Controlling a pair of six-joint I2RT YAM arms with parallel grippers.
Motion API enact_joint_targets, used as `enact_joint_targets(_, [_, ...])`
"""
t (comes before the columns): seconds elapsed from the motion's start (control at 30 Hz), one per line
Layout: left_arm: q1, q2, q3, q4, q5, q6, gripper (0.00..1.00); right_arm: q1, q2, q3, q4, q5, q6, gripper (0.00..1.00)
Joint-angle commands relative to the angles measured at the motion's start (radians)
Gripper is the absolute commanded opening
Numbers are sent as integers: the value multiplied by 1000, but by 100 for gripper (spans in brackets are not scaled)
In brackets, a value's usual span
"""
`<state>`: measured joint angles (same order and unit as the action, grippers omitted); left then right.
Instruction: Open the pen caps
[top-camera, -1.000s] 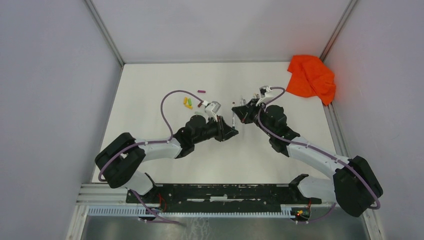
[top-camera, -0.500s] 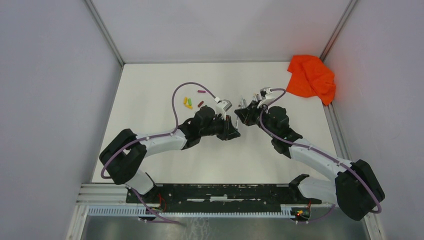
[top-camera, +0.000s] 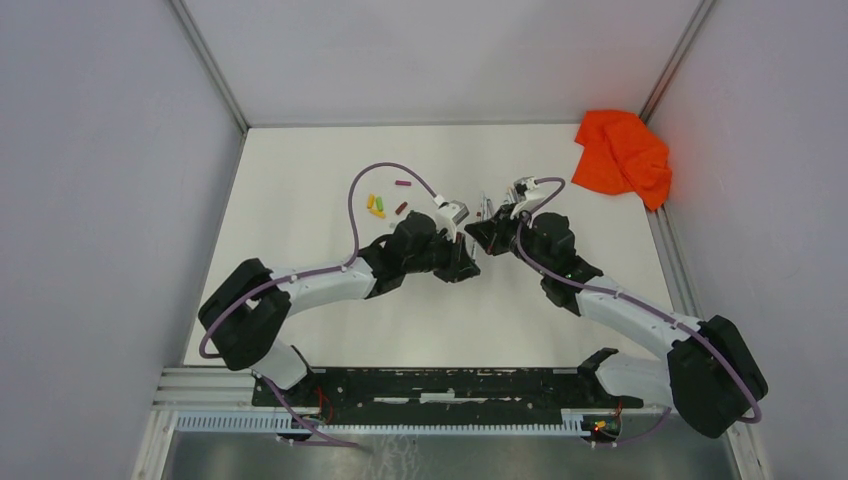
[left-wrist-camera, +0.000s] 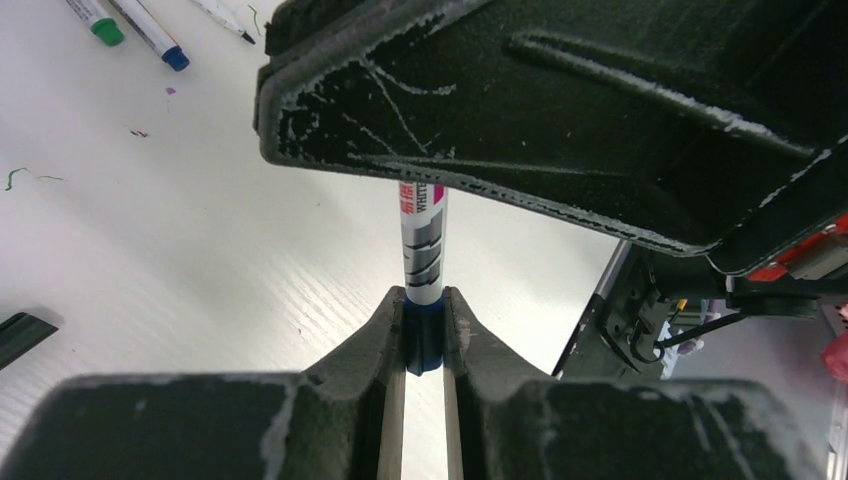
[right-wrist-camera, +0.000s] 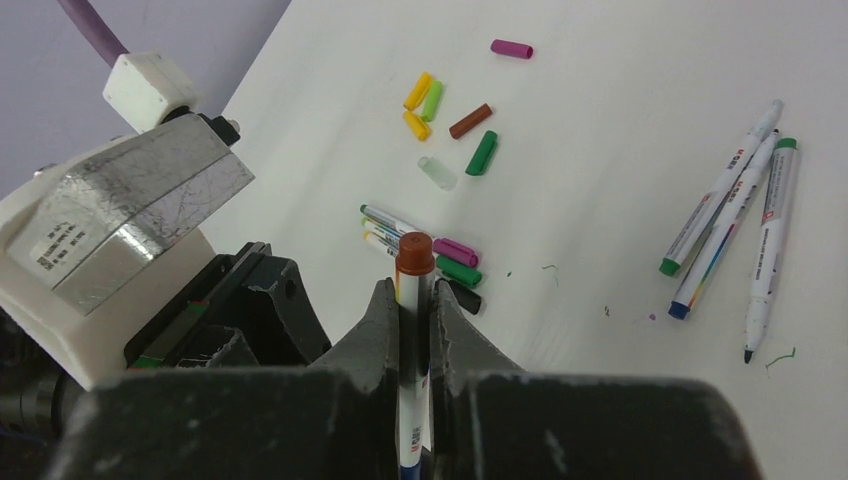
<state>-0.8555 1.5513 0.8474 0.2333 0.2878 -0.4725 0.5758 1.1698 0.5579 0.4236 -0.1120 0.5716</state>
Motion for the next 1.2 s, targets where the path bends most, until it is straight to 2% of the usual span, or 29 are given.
enact_joint_targets(0.0, [3,-75,-7,-1,-107,55,2,-40,-5,3,-4,-11,-55,0])
enact_joint_targets(0.03, [7,-89,-26,18,-94,57,2,-72,-8,1,20,-44,-57,0])
enact_joint_targets(0.1, [42,-106,-76,120,63,46,2,-145,-8,-10,113,-161,-31,0])
enact_joint_targets(0.23, [113,-98,-178,426,345,-70,2,-279,29,9,257,-360,43,0])
enact_joint_targets(0.3, [130,-79,-203,568,433,-134,2,-334,57,11,351,-440,104,0])
enact_joint_targets(0.37, [133,-60,-208,636,492,-171,2,-380,87,10,452,-506,183,0])
enact_joint_targets(0.53, [134,-28,-202,670,558,-189,2,-446,165,5,703,-606,366,0])
enact_joint_targets(0.6, [137,-32,-208,667,535,-193,2,-451,187,11,745,-619,406,0])
enact_joint_targets(0.63, [138,-34,-204,653,524,-184,2,-452,188,19,716,-612,390,0])
enact_joint_targets(0.67, [142,-37,-194,609,487,-174,2,-452,181,36,652,-594,338,0])
enact_joint_targets(0.73, [143,-63,-148,428,326,-101,2,-449,166,89,419,-541,188,0])
enact_joint_targets(0.87, [141,-68,-28,156,-92,-65,2,-438,185,223,38,-383,-58,0])
enact_joint_targets(1.0, [145,19,162,-127,-513,-102,2,-411,240,329,-205,-230,-208,0])
enact_joint_targets(1.07, [159,105,279,-292,-615,-113,2,-392,273,367,-283,-161,-259,0])
enact_joint_targets(1.17, [199,223,422,-415,-666,-133,2,-368,336,426,-376,-98,-311,0])
